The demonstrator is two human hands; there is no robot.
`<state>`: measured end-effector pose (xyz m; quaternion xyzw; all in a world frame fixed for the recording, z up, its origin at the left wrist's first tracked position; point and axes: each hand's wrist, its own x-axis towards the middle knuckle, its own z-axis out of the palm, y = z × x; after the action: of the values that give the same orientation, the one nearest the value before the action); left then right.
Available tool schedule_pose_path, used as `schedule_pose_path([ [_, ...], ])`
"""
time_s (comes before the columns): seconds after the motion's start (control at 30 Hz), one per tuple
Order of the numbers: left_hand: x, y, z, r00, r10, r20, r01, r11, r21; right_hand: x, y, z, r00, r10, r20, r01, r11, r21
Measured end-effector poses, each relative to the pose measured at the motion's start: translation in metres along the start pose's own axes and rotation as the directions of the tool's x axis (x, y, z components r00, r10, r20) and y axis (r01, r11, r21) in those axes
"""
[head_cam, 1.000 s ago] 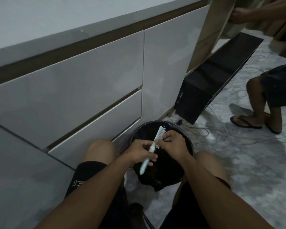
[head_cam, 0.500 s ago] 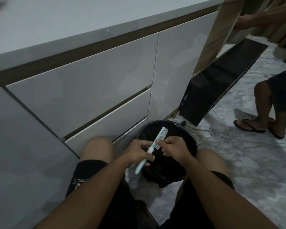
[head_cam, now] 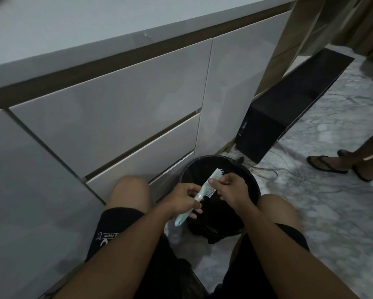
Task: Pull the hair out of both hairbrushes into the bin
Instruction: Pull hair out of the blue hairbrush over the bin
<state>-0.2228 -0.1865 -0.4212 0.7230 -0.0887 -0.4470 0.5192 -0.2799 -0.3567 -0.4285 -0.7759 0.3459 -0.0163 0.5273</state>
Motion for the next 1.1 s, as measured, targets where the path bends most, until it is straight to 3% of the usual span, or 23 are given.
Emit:
schedule_pose_path([
  [0.2,0.002,-0.004,0.003,0.999,-0.015,0.029,0.015,1.000,0.024,0.009,0.006,-0.007,0.989,0.080,-0.127,-0.074,0.996,0.050],
  [0.3,0.001,-0.002,0.002,1.000,-0.011,0.019,0.011,1.000,0.005,0.008,0.005,-0.008,0.990,0.133,-0.041,-0.126,0.982,0.141],
  [0.43,-0.001,0.002,0.002,1.000,-0.017,0.022,0.017,1.000,0.002,0.001,0.002,-0.008,0.989,0.076,0.123,-0.102,0.970,0.220],
  [0.67,-0.002,0.003,0.002,0.998,-0.042,0.035,0.042,0.999,0.020,0.001,0.002,-0.012,0.999,0.044,0.006,-0.044,0.961,0.272],
  [0.93,-0.002,0.001,0.002,0.999,-0.016,0.034,0.015,0.999,0.048,0.006,0.000,-0.017,0.984,0.175,-0.039,-0.151,0.924,0.351],
  [1.1,-0.001,0.000,0.004,0.999,-0.034,-0.029,0.034,0.999,0.003,-0.002,-0.007,-0.017,0.980,0.164,0.115,-0.196,0.906,0.376],
])
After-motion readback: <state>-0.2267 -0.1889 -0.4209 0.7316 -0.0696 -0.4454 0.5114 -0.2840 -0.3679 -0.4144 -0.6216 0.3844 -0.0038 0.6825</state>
